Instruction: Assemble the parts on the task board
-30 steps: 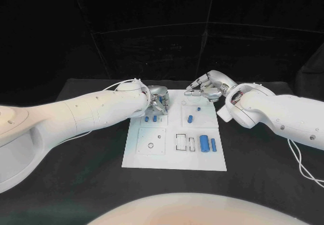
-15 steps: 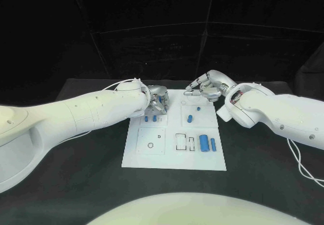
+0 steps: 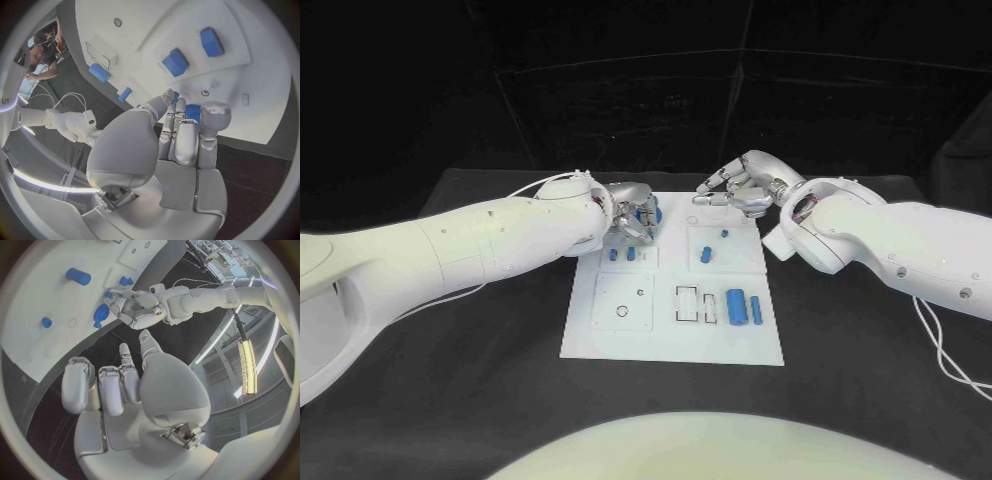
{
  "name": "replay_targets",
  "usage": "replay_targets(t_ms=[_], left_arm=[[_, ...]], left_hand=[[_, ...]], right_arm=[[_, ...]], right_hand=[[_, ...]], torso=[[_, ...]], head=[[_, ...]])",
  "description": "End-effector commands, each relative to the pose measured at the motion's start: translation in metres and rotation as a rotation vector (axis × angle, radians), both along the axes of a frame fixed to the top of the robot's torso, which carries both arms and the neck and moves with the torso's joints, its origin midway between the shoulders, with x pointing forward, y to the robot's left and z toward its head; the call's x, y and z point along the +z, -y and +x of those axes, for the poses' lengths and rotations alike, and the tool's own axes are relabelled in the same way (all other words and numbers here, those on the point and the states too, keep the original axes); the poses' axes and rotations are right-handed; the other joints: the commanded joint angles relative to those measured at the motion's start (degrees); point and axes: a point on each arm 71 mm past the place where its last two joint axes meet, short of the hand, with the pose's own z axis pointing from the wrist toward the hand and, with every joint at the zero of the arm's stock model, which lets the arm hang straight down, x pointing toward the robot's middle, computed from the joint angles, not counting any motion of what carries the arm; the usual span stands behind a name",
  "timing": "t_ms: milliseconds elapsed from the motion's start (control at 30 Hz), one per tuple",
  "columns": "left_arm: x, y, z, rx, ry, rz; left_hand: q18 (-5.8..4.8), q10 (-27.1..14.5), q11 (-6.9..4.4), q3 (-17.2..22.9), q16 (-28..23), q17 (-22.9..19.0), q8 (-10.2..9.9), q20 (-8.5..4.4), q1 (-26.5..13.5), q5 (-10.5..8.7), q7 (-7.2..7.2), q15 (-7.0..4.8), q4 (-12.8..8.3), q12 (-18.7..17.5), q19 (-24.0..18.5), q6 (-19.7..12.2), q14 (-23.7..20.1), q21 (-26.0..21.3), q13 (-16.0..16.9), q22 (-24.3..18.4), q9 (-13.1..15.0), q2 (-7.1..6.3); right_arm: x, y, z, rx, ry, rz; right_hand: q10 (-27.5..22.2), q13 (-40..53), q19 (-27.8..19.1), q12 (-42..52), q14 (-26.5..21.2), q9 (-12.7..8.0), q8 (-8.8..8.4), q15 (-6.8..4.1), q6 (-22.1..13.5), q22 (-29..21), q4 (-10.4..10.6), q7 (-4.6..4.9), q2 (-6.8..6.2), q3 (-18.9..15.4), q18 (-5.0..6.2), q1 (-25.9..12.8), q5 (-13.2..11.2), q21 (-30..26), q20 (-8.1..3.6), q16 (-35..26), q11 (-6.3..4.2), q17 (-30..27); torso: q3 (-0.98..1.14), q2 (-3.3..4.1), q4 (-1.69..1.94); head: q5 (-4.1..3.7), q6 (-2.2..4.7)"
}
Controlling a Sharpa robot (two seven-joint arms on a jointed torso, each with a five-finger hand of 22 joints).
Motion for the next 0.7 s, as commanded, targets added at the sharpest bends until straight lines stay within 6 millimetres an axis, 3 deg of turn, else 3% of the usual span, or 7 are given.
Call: replay_targets(t_ms=[33,300,433,700], left_arm=[[0.012,-0.003,0.000,0.004,0.039,-0.054],[0.025,-0.026,-0.001,0.036,0.043,-0.075],[0.025,-0.038,-0.002,0.049,0.022,-0.062],[0.020,-0.050,-0.003,0.062,-0.019,-0.032]], left_hand=[[-0.79,0.48,-0.11,0.34,0.29,-0.08,-0.28,-0.07,-0.30,0.29,0.06,-0.17,0.03,-0.30,0.28,0.49,0.74,0.17,0.04,0.02,-0.02,-0.26],[-0.84,0.87,-0.10,0.67,0.22,-0.34,-0.55,-0.06,-0.71,0.28,0.08,-0.17,-0.22,-0.80,0.34,0.74,0.74,0.46,0.06,0.38,-0.01,-0.81],[-0.85,1.00,-0.08,0.68,0.21,-0.40,-0.69,-0.04,-1.02,0.28,0.08,-0.15,-0.24,-1.04,0.34,0.80,0.75,0.54,0.06,0.49,-0.01,-1.09],[-0.86,1.22,-0.09,0.60,0.17,-0.53,-0.86,-0.02,-1.52,0.28,0.05,-0.14,-0.18,-1.38,0.31,0.96,0.74,0.58,0.07,0.58,0.00,-1.43]], right_arm=[[0.002,0.000,0.000,0.007,0.007,0.003],[0.001,0.001,0.000,0.006,0.007,0.001],[0.001,0.002,0.000,0.005,0.006,0.000],[0.001,0.002,0.001,0.005,0.006,0.000]], right_hand=[[-0.17,6.72,-0.22,-0.21,4.05,-0.05,0.26,-0.24,-0.32,-0.06,-0.03,0.02,0.36,-0.33,-0.43,-0.18,0.29,-0.28,0.02,-0.26,-0.11,6.28],[-0.17,6.72,-0.22,-0.21,4.05,-0.05,0.26,-0.24,-0.32,-0.06,-0.03,0.02,0.36,-0.33,-0.43,-0.18,0.29,-0.28,0.02,-0.26,-0.11,6.28],[-0.17,6.72,-0.22,-0.21,4.05,-0.05,0.26,-0.24,-0.32,-0.06,-0.03,0.02,0.36,-0.33,-0.43,-0.18,0.29,-0.28,0.02,-0.26,-0.11,6.28],[-0.17,6.72,-0.22,-0.21,4.05,-0.05,0.26,-0.24,-0.32,-0.06,-0.03,0.02,0.36,-0.33,-0.43,-0.18,0.29,-0.28,0.02,-0.26,-0.11,6.28]], torso=[[0.01,-0.09,0.17],[0.05,0.00,0.05],[0.00,0.04,0.14],[-0.04,0.18,-0.14]], head=[[0.05,0.09],[0.44,0.29],[0.57,0.29],[1.03,0.36]])
